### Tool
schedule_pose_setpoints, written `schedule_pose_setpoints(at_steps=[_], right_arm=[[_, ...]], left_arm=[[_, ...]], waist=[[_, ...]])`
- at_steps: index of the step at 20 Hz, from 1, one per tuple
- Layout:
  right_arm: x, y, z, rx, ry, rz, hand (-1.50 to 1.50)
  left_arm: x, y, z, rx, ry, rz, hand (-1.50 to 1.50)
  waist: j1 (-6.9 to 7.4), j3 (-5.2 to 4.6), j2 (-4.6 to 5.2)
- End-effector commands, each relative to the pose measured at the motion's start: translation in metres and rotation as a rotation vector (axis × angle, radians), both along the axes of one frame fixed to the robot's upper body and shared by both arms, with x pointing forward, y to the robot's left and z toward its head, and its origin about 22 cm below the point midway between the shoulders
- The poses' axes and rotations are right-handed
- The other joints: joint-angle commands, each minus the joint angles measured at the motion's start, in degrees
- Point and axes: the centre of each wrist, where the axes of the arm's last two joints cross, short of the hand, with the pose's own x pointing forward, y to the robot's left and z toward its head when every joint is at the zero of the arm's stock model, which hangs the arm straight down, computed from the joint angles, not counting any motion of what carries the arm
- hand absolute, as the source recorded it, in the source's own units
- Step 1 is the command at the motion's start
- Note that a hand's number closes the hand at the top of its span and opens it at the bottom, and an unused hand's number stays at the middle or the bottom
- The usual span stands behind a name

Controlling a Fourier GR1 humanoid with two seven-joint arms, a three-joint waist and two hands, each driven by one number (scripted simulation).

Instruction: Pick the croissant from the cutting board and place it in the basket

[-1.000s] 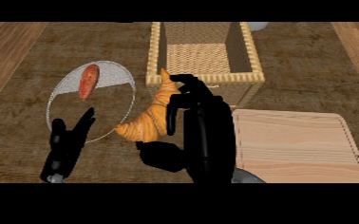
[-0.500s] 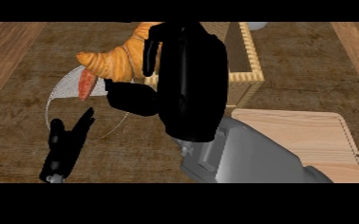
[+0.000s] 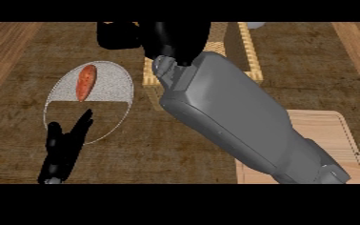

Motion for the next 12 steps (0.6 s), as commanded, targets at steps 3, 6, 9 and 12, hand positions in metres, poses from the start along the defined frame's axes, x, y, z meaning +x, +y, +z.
schedule_pose_setpoints(at_steps=[3,6,9,12], right_arm=[[0.036,0.007,-0.001,0.113,0.102,-0.092,1.5],[0.045,0.0,-0.018,0.149,0.116,-0.083,1.5],[0.053,-0.02,-0.044,0.314,0.121,-0.097,1.5],[0.064,-0.027,-0.07,0.328,0.124,-0.091,1.5]], left_arm=[[-0.016,0.0,-0.021,-0.03,0.076,-0.004,0.0],[-0.003,-0.004,-0.017,-0.025,0.076,0.009,0.0],[0.002,0.011,-0.01,-0.013,0.062,0.035,0.0],[0.005,-0.006,-0.01,-0.009,0.055,0.013,0.0]], waist=[[0.33,-0.4,0.59],[-0.8,-0.34,0.47],[-0.73,-0.3,0.75],[-0.89,-0.29,0.64]])
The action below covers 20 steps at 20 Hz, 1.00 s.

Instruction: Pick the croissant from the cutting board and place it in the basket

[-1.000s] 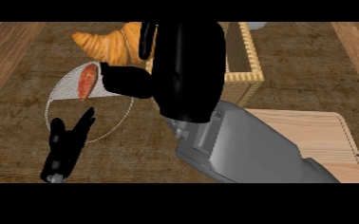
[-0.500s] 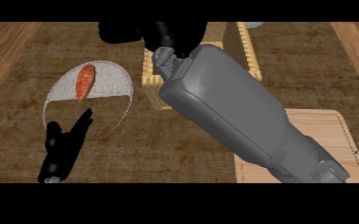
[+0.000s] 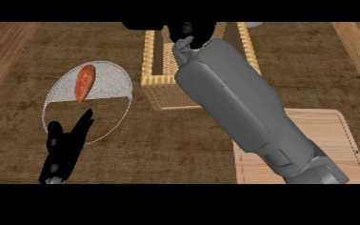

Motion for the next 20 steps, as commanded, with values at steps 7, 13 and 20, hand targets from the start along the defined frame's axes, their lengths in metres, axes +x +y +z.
schedule_pose_setpoints(at_steps=[7,13,20], right_arm=[[0.012,-0.003,-0.04,0.129,0.05,-0.023,1.5],[0.041,-0.044,-0.088,-0.101,0.135,-0.155,1.5],[0.035,-0.062,-0.086,-0.159,0.078,-0.115,-1.5]], left_arm=[[-0.018,0.008,-0.02,-0.012,0.079,0.038,0.0],[-0.02,0.018,-0.014,-0.001,0.078,0.036,0.0],[-0.03,0.017,-0.024,-0.005,0.088,0.069,0.0]], waist=[[-1.0,-0.47,-0.18],[-1.71,-0.45,-0.2],[-2.44,-0.44,-0.43]])
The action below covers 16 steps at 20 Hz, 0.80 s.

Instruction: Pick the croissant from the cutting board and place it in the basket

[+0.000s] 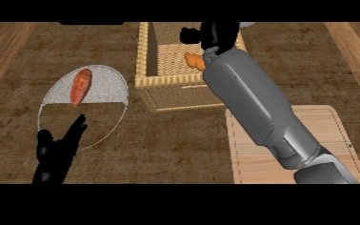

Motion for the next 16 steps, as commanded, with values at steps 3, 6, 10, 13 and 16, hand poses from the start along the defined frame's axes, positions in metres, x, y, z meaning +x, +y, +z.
schedule_pose_setpoints(at_steps=[3,6,10,13,16], right_arm=[[-0.006,0.001,0.025,0.008,-0.052,-0.005,-1.5],[0.004,-0.04,0.022,0.071,-0.12,-0.027,-1.5],[-0.018,-0.043,0.034,0.178,-0.145,-0.067,-1.5],[-0.027,-0.071,0.033,0.167,-0.141,-0.14,-1.5],[-0.046,-0.106,0.029,0.186,-0.133,-0.159,-1.5]], left_arm=[[-0.002,-0.006,-0.017,-0.018,0.086,0.005,0.0],[-0.005,-0.007,-0.021,-0.012,0.078,0.01,0.0],[-0.014,0.01,-0.016,-0.023,0.086,0.029,0.0],[-0.013,-0.006,-0.015,-0.01,0.098,0.042,0.0],[-0.008,0.005,-0.024,-0.013,0.098,0.05,0.0]], waist=[[-0.36,-0.55,0.16],[-0.13,-0.52,0.36],[-1.1,-0.53,-0.15],[-1.66,-0.52,-0.31],[-2.8,-0.55,-0.34]])
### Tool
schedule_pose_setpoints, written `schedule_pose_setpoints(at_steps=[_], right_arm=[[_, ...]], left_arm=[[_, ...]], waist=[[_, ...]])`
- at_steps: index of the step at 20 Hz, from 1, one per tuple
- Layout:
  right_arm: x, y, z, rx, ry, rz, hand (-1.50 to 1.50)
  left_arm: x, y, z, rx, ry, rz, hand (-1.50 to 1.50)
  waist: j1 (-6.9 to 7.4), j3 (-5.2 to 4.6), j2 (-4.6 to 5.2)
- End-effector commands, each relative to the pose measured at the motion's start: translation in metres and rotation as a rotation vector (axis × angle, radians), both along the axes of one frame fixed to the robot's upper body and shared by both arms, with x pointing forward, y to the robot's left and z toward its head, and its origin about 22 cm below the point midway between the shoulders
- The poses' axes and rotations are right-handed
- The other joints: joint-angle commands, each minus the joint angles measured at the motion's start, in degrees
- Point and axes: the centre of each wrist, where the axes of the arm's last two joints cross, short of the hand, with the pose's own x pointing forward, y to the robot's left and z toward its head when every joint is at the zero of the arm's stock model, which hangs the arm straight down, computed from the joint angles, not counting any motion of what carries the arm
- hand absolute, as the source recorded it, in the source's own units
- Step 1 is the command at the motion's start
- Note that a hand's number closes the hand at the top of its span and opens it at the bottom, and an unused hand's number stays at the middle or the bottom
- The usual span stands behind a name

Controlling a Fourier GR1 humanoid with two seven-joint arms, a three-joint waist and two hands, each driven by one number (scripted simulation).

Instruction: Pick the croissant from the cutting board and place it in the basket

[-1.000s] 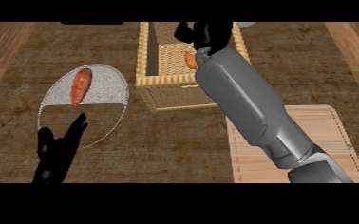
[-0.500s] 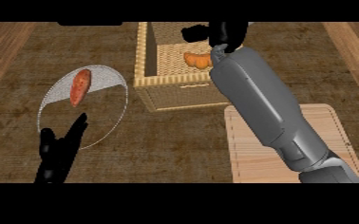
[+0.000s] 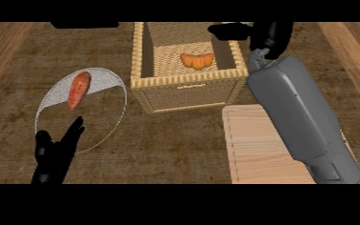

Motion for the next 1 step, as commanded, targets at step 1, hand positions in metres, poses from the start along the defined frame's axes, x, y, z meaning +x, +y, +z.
schedule_pose_setpoints(at_steps=[1], right_arm=[[-0.0203,-0.0445,0.0258,0.056,-0.007,-0.063,-1.5]], left_arm=[[-0.0095,0.0081,-0.014,-0.024,0.072,0.022,0.0]], waist=[[-0.49,-0.62,0.2]])
